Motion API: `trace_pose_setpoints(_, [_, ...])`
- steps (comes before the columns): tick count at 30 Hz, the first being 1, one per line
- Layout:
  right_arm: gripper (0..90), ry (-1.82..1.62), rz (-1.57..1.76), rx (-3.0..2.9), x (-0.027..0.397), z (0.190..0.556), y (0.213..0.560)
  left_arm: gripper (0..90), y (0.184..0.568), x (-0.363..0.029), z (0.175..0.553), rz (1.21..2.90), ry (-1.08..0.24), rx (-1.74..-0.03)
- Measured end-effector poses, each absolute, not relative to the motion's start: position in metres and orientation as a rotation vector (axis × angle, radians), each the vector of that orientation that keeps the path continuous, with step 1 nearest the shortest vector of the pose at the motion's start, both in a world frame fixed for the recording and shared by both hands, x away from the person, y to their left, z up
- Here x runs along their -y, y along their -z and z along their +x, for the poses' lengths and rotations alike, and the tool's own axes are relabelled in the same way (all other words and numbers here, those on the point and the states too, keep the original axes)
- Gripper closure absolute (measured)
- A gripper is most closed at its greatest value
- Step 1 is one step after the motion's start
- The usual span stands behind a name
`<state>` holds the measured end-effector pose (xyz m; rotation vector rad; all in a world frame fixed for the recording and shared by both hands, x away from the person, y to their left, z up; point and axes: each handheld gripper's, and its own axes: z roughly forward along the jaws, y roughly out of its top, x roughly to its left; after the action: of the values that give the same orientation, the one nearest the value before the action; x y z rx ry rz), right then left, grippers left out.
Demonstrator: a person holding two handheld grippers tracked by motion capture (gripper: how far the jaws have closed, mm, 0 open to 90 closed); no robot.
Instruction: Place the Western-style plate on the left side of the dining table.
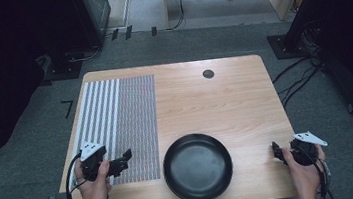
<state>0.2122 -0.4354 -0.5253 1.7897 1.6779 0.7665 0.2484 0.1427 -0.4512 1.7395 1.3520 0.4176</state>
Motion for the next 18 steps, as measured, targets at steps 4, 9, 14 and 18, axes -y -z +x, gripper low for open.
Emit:
trace_pose_setpoints(4, [15.6, -0.766, 1.791, -1.676, 0.435, 0.212, 0.525, 2.5, 0.45, -0.133, 0.245, 1.762, -0.408, -1.32])
trace_pose_setpoints(9, [15.9, -0.76, 1.801, -1.663, 0.434, 0.211, 0.525, 2.5, 0.447, -0.126, 0.242, 1.765, -0.398, -1.294])
trace_pose_setpoints(14, [17.0, -0.758, 1.809, -1.64, 0.432, 0.21, 0.523, 2.5, 0.448, -0.118, 0.24, 1.786, -0.385, -1.272])
trace_pose_setpoints(18, [17.2, -0.778, 1.8, -1.63, 0.428, 0.208, 0.516, 2.5, 0.449, -0.112, 0.239, 1.802, -0.37, -1.255])
